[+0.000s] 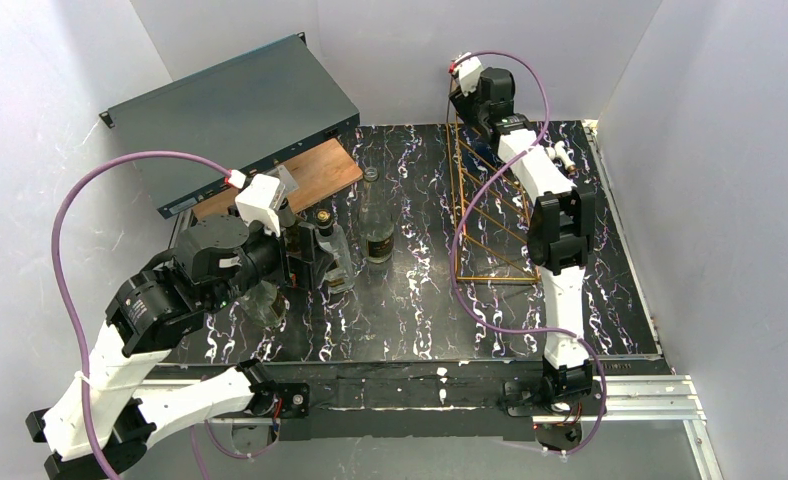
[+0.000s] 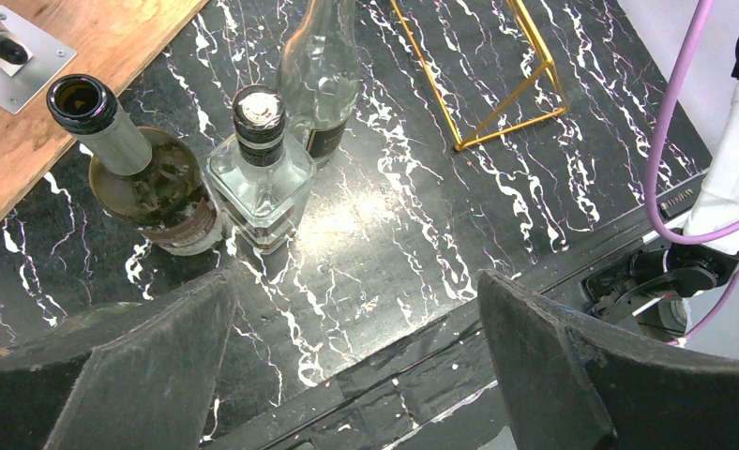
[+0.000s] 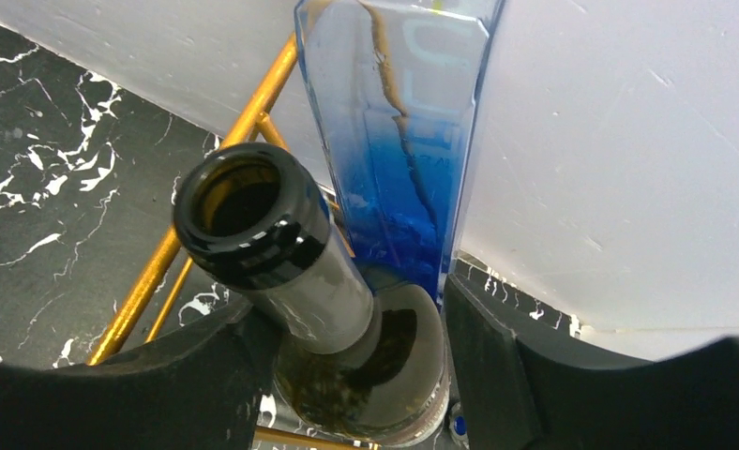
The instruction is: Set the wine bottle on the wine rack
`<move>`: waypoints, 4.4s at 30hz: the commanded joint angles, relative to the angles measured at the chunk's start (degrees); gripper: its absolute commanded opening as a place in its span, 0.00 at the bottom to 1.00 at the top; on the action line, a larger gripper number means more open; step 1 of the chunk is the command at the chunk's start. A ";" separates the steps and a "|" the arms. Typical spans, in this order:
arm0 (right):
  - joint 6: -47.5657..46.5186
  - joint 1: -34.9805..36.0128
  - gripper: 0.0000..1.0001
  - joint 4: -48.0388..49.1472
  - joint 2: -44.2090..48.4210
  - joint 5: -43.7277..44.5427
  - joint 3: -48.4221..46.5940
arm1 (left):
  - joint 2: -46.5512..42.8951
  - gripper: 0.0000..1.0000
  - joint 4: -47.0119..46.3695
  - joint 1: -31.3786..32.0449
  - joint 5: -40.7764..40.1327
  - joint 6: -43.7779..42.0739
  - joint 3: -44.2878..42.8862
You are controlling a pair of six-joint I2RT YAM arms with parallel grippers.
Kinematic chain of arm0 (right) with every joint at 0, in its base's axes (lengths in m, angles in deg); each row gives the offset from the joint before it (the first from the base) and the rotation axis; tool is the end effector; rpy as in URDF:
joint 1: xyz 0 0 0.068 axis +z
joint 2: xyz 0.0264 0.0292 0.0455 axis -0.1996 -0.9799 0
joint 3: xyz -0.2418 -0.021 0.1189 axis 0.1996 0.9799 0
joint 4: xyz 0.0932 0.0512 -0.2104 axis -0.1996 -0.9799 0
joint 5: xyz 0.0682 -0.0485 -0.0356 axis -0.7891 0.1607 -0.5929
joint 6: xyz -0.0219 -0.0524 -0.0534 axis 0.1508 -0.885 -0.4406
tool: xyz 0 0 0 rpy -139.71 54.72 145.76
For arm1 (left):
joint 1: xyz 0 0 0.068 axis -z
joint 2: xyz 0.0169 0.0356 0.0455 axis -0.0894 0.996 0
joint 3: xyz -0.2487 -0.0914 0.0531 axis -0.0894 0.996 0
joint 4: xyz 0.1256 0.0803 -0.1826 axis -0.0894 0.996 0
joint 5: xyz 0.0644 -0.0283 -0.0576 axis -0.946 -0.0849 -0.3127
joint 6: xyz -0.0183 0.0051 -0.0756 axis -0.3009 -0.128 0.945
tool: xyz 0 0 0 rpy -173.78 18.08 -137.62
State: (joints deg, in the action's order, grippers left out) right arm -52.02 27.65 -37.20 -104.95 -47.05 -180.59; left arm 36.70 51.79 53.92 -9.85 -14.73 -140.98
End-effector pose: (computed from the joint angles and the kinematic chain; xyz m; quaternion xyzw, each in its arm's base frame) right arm 0.5350 0.1430 0.2975 -0.2491 0.7531 -0.1296 0.5950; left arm 0.0934 -0.0794 0.4366 0.1205 0.8028 -0.2352 0.5344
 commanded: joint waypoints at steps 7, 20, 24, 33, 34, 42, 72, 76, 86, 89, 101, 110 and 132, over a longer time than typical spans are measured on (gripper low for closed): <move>2.76 -0.08 0.80 -2.45 3.92 -0.89 0.49 | -0.71 0.99 0.61 -0.36 -0.11 -0.08 -0.23; 4.93 -0.06 0.94 -3.90 6.16 -2.70 0.83 | -0.47 0.99 0.58 -0.37 0.40 -0.02 -0.20; 5.63 -0.07 0.97 -3.97 6.61 -3.37 0.29 | -0.45 0.99 0.45 -0.36 0.48 0.14 -0.12; 6.83 -0.14 0.98 -4.49 7.70 -4.59 -0.03 | -0.70 0.99 0.45 -0.37 0.52 0.58 0.17; 6.99 -0.14 0.98 -4.50 7.89 -4.60 -0.03 | -0.70 0.99 0.46 -0.32 0.58 0.66 0.14; 7.28 -0.15 0.98 -4.59 8.73 -4.86 -0.20 | -0.61 0.99 0.50 -0.35 0.67 0.67 0.15; 42.78 6.59 0.94 -8.34 44.57 -3.08 30.39 | -1.82 0.99 -2.79 -0.35 4.21 4.53 2.45; 42.14 10.65 0.94 -9.27 51.42 -8.07 35.83 | -2.78 0.99 -2.99 -0.31 4.28 4.89 2.97; 43.26 20.48 0.98 -5.66 59.10 -23.18 43.53 | -6.50 0.99 -4.18 -0.36 2.17 7.99 5.15; 43.07 24.76 0.98 -5.12 58.55 -21.58 45.28 | -6.89 0.99 -4.51 -0.32 2.43 8.43 5.26; 39.89 35.51 0.98 -4.97 52.66 -7.32 43.66 | -8.17 0.99 -2.88 -0.35 1.13 9.81 3.31; 39.34 36.85 0.96 -2.30 48.92 2.49 42.58 | -8.68 0.99 -2.62 -0.36 0.95 9.87 2.90; 36.06 39.59 0.83 2.80 39.27 9.49 37.60 | -7.43 0.99 -1.78 -0.33 0.94 7.70 1.30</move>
State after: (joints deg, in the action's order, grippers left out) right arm -14.91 66.34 -38.52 -65.42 -40.14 -140.02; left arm 28.88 49.37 53.92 -8.43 -5.97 -138.16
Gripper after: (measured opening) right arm 0.849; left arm 0.993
